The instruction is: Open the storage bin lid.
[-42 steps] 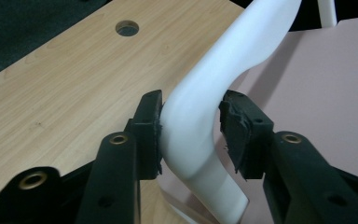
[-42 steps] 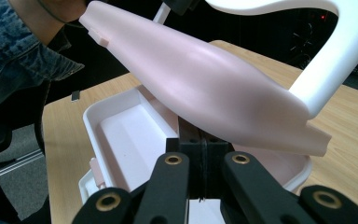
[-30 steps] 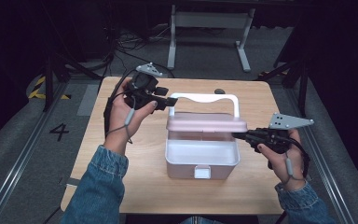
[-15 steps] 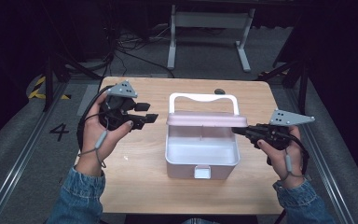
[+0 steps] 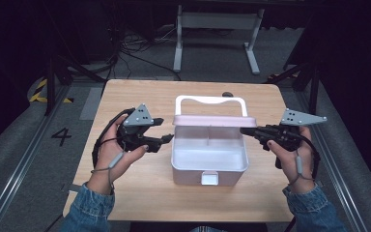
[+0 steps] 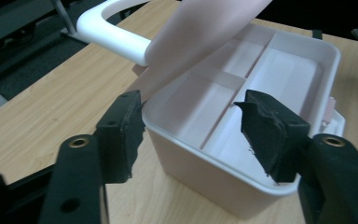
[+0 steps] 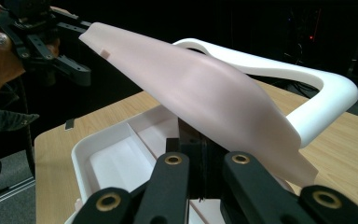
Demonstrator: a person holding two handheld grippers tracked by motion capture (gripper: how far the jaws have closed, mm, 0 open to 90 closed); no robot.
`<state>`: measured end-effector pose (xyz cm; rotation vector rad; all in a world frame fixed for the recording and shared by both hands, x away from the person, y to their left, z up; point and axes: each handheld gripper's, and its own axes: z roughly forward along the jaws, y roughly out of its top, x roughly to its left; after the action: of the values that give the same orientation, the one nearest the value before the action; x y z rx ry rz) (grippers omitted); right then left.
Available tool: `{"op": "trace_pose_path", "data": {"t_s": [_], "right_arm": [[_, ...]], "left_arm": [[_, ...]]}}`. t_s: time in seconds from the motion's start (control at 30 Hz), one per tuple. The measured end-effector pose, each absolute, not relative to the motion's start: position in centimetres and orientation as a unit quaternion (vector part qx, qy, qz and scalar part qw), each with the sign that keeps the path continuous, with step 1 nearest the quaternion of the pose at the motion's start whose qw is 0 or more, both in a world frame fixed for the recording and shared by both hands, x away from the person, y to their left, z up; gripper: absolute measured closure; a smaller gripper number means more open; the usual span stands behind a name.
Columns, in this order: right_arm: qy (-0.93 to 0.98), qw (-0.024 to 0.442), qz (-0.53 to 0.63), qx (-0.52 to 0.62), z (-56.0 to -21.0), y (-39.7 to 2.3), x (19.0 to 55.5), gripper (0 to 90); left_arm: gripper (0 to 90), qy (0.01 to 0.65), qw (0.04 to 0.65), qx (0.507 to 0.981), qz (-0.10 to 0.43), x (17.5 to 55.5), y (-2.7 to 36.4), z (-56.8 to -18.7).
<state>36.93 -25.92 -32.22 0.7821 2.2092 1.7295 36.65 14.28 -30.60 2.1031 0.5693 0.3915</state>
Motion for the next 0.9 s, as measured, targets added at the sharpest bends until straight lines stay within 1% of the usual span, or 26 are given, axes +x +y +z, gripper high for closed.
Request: {"op": "trace_pose_path", "data": {"t_s": [0.13, 0.23, 0.3, 0.5, 0.6, 0.67, 0.9], "right_arm": [[0.753, 0.112, 0.59, 0.271, -32.2, -25.9, 36.9, 90.0], [0.752, 0.11, 0.59, 0.273, -32.1, -25.9, 36.9, 90.0], [0.749, 0.104, 0.593, 0.277, -32.1, -25.9, 37.1, 90.0], [0.746, 0.104, 0.596, 0.279, -31.9, -25.9, 37.3, 90.0], [0.744, 0.104, 0.598, 0.281, -31.9, -25.9, 37.4, 90.0], [0.744, 0.104, 0.597, 0.282, -31.9, -25.9, 37.4, 90.0], [0.741, 0.103, 0.6, 0.284, -31.8, -25.8, 37.6, 90.0]], "left_arm": [[35.7, 0.225, 0.452, 0.847, 0.166, 37.1, 13.1, -30.9], [32.6, 0.224, 0.455, 0.845, 0.169, 37.2, 12.7, -30.9], [32.4, 0.227, 0.46, 0.841, 0.173, 37.7, 12.3, -30.9], [32.1, 0.23, 0.48, 0.826, 0.187, 38.4, 11.8, -31.0], [32.0, 0.218, 0.488, 0.825, 0.183, 38.8, 11.2, -30.9], [30.1, 0.216, 0.493, 0.823, 0.182, 38.9, 11.0, -30.9], [32.2, 0.212, 0.506, 0.815, 0.188, 39.5, 10.2, -30.6]]}}
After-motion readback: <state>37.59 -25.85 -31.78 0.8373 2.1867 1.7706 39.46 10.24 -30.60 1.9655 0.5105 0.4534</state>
